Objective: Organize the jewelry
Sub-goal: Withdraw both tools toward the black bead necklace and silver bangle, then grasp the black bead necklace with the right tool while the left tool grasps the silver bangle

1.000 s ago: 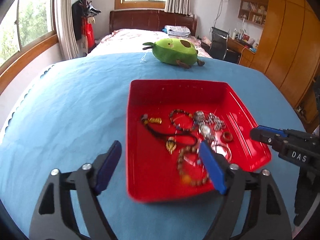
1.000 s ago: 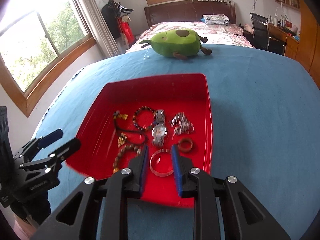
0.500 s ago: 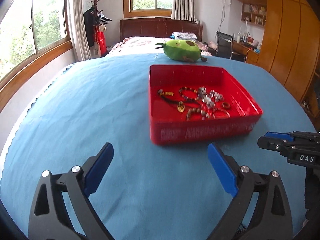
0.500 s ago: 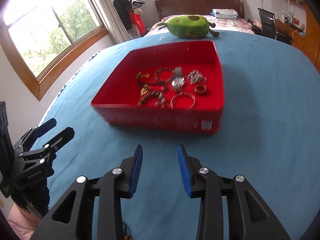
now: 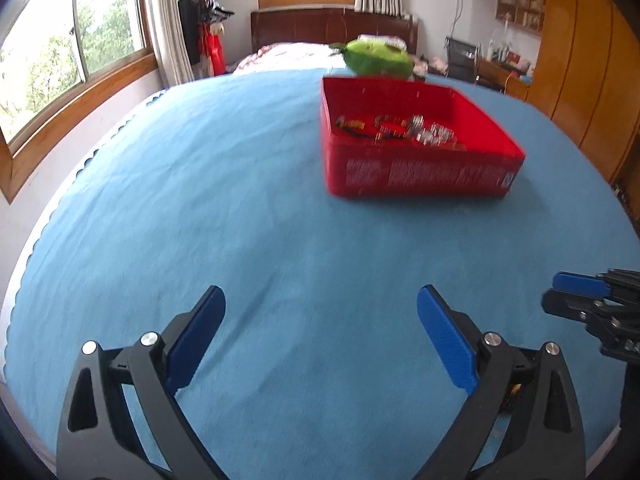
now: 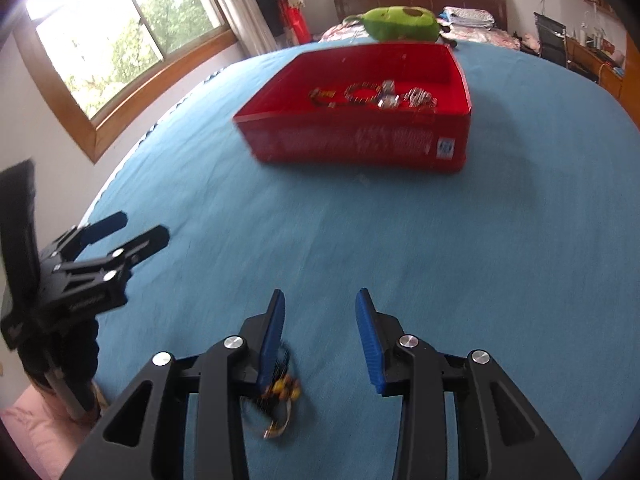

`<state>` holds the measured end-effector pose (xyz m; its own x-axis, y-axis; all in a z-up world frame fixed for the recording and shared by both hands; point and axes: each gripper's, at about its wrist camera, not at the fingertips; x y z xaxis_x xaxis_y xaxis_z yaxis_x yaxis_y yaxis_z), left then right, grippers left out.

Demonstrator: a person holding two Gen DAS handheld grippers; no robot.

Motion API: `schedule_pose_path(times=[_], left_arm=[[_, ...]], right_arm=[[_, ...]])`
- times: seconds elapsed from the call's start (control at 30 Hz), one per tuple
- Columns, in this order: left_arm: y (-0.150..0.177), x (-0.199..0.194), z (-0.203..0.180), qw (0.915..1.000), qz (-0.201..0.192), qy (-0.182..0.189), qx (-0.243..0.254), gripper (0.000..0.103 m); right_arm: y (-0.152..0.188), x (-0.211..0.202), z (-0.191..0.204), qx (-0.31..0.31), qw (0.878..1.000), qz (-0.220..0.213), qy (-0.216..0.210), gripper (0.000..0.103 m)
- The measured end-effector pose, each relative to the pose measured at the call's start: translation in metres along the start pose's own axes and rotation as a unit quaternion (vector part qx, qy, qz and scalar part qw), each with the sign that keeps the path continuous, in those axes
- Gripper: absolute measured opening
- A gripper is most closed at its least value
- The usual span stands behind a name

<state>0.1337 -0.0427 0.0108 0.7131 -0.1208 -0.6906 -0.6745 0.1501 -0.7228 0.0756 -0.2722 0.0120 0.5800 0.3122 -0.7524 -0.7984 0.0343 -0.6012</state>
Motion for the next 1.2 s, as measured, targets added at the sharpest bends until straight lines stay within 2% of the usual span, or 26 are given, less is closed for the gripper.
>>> schedule_pose_path(times=[0.2, 0.27, 0.3, 0.37, 0.53, 0.63, 0.73, 0.77, 0.9, 1.03, 1.2], left_arm=[[0.022, 0.0, 0.003, 0.9991, 0.042, 0.003, -0.001, 0.096], [0.027, -0.003, 0.004, 0.999, 0.044, 0.006, -0.004, 0.096], [0.029, -0.005, 0.004, 0.999, 0.044, 0.007, -0.006, 0.096], [0.033, -0.008, 0.005, 0.9989, 0.045, 0.009, -0.01, 0.096], [0.037, -0.011, 0.008, 0.9987, 0.047, 0.011, -0.018, 0.096], [0.038, -0.013, 0.012, 0.9986, 0.047, 0.009, -0.023, 0.096], [0.039, -0.014, 0.013, 0.9983, 0.05, 0.01, -0.027, 0.096], [0.039, -0.014, 0.013, 0.9983, 0.051, 0.012, -0.026, 0.096], [0.041, -0.014, 0.006, 0.998, 0.055, 0.023, -0.019, 0.096], [0.043, -0.013, -0.002, 0.9967, 0.067, 0.043, -0.015, 0.096], [0.041, -0.014, -0.02, 0.9938, 0.079, 0.077, -0.014, 0.096]], right_arm=[[0.03, 0.004, 0.011, 0.005, 0.999, 0.046, -0.024, 0.037], [0.037, 0.008, 0.016, 0.006, 0.998, 0.058, -0.031, 0.039], [0.038, 0.011, 0.018, 0.007, 0.997, 0.063, -0.035, 0.044], [0.04, 0.016, 0.022, 0.007, 0.997, 0.071, -0.034, 0.049], [0.044, 0.029, 0.032, -0.005, 0.996, 0.082, -0.024, 0.05], [0.046, 0.033, 0.041, -0.03, 0.997, 0.075, -0.005, 0.049], [0.048, 0.035, 0.049, -0.058, 0.996, 0.068, 0.022, 0.042], [0.049, 0.035, 0.05, -0.065, 0.995, 0.065, 0.026, 0.035], [0.048, 0.033, 0.046, -0.055, 0.997, 0.06, 0.015, 0.028], [0.041, 0.02, 0.032, -0.017, 0.998, 0.046, -0.027, 0.027], [0.028, -0.01, 0.015, 0.004, 1.0, 0.002, -0.021, 0.027]])
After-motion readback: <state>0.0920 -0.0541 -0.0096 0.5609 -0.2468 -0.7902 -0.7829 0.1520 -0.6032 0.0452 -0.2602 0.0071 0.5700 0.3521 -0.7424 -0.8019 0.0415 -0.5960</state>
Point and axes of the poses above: each gripper's, at about its wrist camera, not at the fingertips, and x roughly the way its jaws point, z to its left, y to its underside, and after that the axes turned 6 degrees about -z, right-handed
